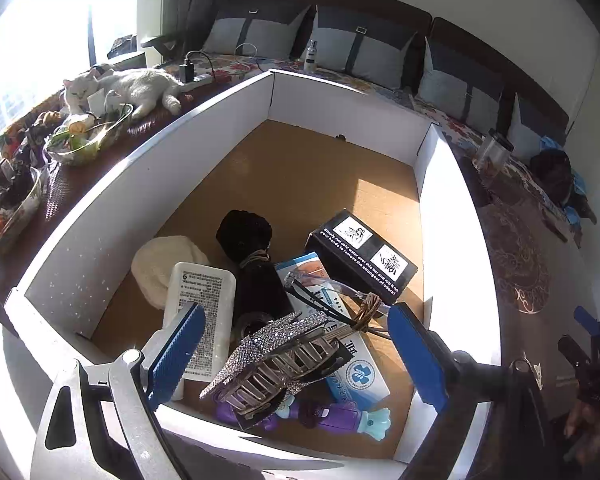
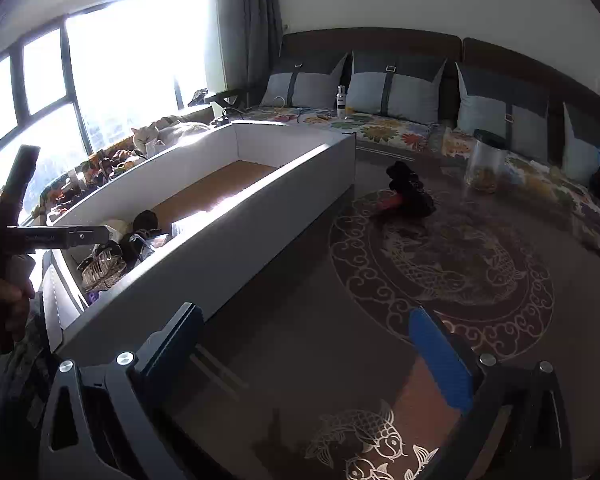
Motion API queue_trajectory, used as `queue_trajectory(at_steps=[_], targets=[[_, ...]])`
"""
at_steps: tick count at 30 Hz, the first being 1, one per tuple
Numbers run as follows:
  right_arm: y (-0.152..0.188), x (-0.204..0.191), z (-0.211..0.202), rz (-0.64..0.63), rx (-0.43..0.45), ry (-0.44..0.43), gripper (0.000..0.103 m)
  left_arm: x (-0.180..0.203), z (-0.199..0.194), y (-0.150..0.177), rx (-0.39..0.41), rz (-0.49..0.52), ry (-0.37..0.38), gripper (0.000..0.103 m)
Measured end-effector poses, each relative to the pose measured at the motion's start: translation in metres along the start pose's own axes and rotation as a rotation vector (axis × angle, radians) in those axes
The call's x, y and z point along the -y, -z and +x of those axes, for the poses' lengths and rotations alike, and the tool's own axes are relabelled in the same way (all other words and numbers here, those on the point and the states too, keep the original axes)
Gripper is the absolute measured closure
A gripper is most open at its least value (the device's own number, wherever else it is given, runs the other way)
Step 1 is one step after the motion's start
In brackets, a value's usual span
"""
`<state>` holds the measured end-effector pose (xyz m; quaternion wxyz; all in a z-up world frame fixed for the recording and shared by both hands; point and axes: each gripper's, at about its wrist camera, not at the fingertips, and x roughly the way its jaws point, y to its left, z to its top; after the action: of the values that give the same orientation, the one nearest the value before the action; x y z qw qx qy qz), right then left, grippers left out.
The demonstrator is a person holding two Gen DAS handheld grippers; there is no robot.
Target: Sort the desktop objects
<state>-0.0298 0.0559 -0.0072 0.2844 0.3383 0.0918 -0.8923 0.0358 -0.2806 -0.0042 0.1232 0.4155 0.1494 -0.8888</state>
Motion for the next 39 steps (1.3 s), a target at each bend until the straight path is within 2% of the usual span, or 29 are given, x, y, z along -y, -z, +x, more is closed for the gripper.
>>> queue_trajectory(at_steps=[2, 5, 7, 11, 15, 18, 20, 24, 27, 32, 39], targets=[[0.023, 0.040, -0.005, 0.038, -0.040, 0.095, 0.000, 0.010, -0.009, -0.002, 0.022, -0.008, 0.016, 0.010], [0.056, 0.089, -0.018, 0.123, -0.042, 0.182, 0.000, 0.040, -0.027, -0.009, 0.068, 0.028, 0.049, 0.010], [0.071, 0.112, -0.026, 0.180, -0.051, 0.203, 0.000, 0.067, -0.040, -0.015, 0.103, 0.064, 0.086, 0.010], [0.069, 0.142, -0.023, 0.277, -0.079, 0.198, 0.000, 0.132, -0.059, -0.021, 0.143, 0.144, 0.189, 0.010], [0.071, 0.147, -0.015, 0.288, -0.086, 0.206, 0.000, 0.195, -0.050, -0.009, 0.104, 0.236, 0.284, 0.005], [0.071, 0.148, -0.011, 0.294, -0.089, 0.202, 0.000, 0.234, -0.016, 0.016, 0.017, 0.313, 0.301, 0.004], [0.071, 0.149, -0.011, 0.295, -0.084, 0.209, 0.000, 0.253, 0.016, 0.035, -0.039, 0.372, 0.296, 0.004], [0.075, 0.156, -0.009, 0.318, -0.090, 0.222, 0.000, 0.266, 0.078, 0.059, -0.098, 0.445, 0.222, 0.004], [0.078, 0.162, -0.007, 0.343, -0.099, 0.230, 0.000, 0.264, 0.112, 0.051, -0.119, 0.414, 0.193, 0.004], [0.080, 0.163, 0.000, 0.346, -0.116, 0.240, 0.000, 0.260, 0.144, 0.021, -0.092, 0.380, 0.136, 0.005], [0.083, 0.150, 0.011, 0.265, -0.139, 0.278, 0.000, 0.260, 0.165, 0.012, -0.093, 0.388, 0.095, 0.004]])
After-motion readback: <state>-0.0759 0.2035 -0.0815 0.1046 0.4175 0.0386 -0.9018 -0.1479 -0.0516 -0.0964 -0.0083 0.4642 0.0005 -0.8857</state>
